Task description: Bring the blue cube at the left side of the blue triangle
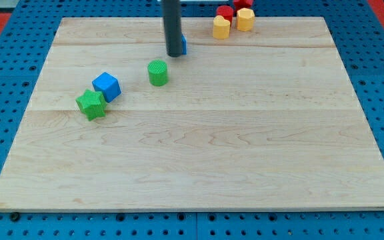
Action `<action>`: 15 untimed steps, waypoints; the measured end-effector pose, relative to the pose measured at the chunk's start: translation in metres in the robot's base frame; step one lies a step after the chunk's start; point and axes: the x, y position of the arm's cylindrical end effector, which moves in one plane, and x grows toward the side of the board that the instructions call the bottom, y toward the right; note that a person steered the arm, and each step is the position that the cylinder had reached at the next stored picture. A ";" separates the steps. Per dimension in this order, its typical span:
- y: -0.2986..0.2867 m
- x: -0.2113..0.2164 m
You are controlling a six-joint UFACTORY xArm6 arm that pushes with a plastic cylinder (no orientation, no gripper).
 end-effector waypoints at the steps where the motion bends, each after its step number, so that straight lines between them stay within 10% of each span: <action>1: 0.010 -0.008; 4: 0.007 0.004; 5: 0.047 0.087; 7: -0.088 0.260; 9: -0.180 0.228; 13: -0.178 0.062; 15: -0.227 0.142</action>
